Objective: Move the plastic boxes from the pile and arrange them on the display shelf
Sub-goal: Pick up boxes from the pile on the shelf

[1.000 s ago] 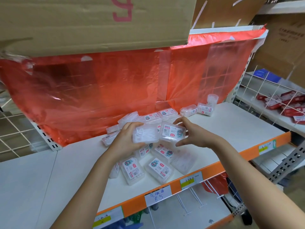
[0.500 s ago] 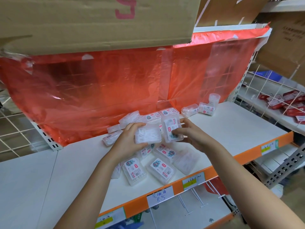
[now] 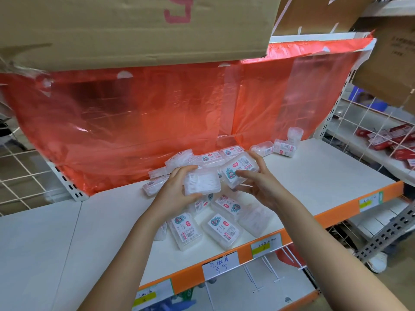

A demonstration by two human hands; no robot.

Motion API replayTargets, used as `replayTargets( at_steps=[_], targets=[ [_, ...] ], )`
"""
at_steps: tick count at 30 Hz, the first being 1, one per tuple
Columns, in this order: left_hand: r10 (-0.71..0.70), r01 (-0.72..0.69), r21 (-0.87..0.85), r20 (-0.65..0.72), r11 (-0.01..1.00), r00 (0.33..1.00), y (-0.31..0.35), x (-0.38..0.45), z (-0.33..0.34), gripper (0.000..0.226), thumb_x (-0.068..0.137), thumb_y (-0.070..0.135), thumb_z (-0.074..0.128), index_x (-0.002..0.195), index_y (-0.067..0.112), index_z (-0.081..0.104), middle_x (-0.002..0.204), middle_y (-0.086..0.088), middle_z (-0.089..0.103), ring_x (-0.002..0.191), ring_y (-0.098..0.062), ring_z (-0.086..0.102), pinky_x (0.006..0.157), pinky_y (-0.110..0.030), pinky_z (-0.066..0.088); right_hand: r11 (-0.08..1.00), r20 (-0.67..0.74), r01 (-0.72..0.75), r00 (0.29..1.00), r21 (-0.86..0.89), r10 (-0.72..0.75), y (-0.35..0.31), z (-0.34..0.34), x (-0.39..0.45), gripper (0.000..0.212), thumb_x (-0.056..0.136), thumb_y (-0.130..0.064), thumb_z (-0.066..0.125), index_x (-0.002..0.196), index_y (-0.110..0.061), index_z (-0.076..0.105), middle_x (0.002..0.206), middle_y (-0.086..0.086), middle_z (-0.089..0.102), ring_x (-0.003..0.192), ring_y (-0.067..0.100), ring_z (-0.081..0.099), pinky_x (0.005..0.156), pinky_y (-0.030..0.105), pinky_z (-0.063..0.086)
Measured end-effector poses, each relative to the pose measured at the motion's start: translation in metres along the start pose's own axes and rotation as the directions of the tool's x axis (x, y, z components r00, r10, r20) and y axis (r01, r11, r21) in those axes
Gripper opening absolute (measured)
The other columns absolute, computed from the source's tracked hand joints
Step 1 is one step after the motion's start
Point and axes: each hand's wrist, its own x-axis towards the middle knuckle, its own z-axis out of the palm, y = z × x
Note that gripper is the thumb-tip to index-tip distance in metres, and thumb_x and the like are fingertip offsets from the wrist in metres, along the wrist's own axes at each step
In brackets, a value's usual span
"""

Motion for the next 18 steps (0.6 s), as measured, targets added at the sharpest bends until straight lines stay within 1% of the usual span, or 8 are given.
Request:
replayTargets(
  at_steps=[2,4,5,7,9,13,16,18],
  targets=[
    [0.001,-0.001,-0.008,-0.003,1.000,1.000,0.000,0.000,0.001,0.066,0.077,0.016,0.075,0.130,0.037,0.041,0.126,0.019,0.036,0.122,-0.004,0.040,0.101,-0.038,0.044,0.999,0.004,0.032,0.999,-0.003,-0.032,0.003,0.003,-0.002,0.053,0.085,0.003,0.062,0.115,-0.037,0.045,0.103,0.012,0.067,0.085,0.029,0.065,0.086,0.046,0.053],
    [-0.005,0.005,-0.008,0.001,1.000,1.000,0.001,-0.001,0.002,0.064,0.078,0.017,0.074,0.128,0.038,0.040,0.125,0.019,0.036,0.121,-0.005,0.041,0.101,-0.037,0.044,0.999,0.002,0.050,0.999,-0.003,-0.050,0.007,0.005,-0.004,0.051,0.083,0.005,0.063,0.114,-0.030,0.042,0.102,0.010,0.066,0.089,0.028,0.065,0.087,0.046,0.052],
    [-0.012,0.012,-0.009,0.004,1.000,1.000,0.000,-0.002,0.002,0.063,0.078,0.017,0.074,0.128,0.037,0.041,0.125,0.019,0.036,0.120,-0.005,0.041,0.101,-0.036,0.044,0.999,0.004,0.045,0.999,0.002,-0.045,0.008,0.006,-0.005,0.052,0.083,0.006,0.063,0.116,-0.026,0.039,0.102,0.008,0.065,0.090,0.025,0.066,0.086,0.043,0.054],
    [-0.029,0.029,-0.038,0.009,0.999,1.000,-0.001,-0.002,0.001,0.063,0.078,0.016,0.075,0.127,0.038,0.041,0.125,0.018,0.036,0.121,-0.008,0.043,0.102,-0.037,0.044,1.000,0.026,0.025,0.999,0.006,-0.026,0.010,0.006,-0.007,0.059,0.082,0.011,0.061,0.122,-0.022,0.033,0.104,0.007,0.064,0.093,0.023,0.066,0.085,0.038,0.056],
    [-0.057,0.060,-0.079,0.035,0.995,0.998,-0.003,-0.004,0.000,0.065,0.078,0.016,0.076,0.126,0.039,0.039,0.125,0.018,0.034,0.122,-0.009,0.044,0.103,-0.036,0.043,1.000,0.051,0.017,0.999,-0.001,-0.017,0.011,0.005,-0.009,0.069,0.079,0.019,0.058,0.128,-0.020,0.029,0.108,0.006,0.062,0.099,0.024,0.065,0.087,0.039,0.056],
    [-0.069,0.074,-0.057,0.079,0.996,0.994,-0.003,-0.008,-0.004,0.067,0.079,0.016,0.075,0.136,0.028,0.040,0.129,0.016,0.032,0.123,-0.005,0.041,0.101,-0.024,0.041,1.000,0.090,0.013,0.996,-0.009,-0.012,0.013,0.001,-0.011,0.077,0.074,0.024,0.059,0.131,-0.020,0.030,0.119,0.006,0.058,0.105,0.022,0.063,0.086,0.037,0.056],
    [-0.089,0.096,-0.097,0.080,0.991,0.993,0.001,-0.011,-0.010,0.060,0.081,0.021,0.073,0.133,0.031,0.046,0.131,0.014,0.039,0.115,-0.002,0.048,0.093,-0.018,0.043,0.999,0.087,0.043,0.995,0.006,-0.044,0.010,0.000,-0.012,0.072,0.074,0.025,0.059,0.123,-0.022,0.035,0.121,0.008,0.056,0.107,0.023,0.062,0.086,0.038,0.056],
    [-0.125,0.138,-0.153,0.092,0.979,0.988,0.004,-0.013,-0.014,0.044,0.084,0.025,0.070,0.122,0.038,0.053,0.123,0.015,0.052,0.103,0.003,0.056,0.087,-0.022,0.050,0.997,0.083,0.071,0.994,0.009,-0.072,0.007,-0.001,-0.012,0.070,0.074,0.023,0.060,0.120,-0.025,0.038,0.124,0.007,0.054,0.109,0.026,0.061,0.086,0.040,0.056]
  ],
)
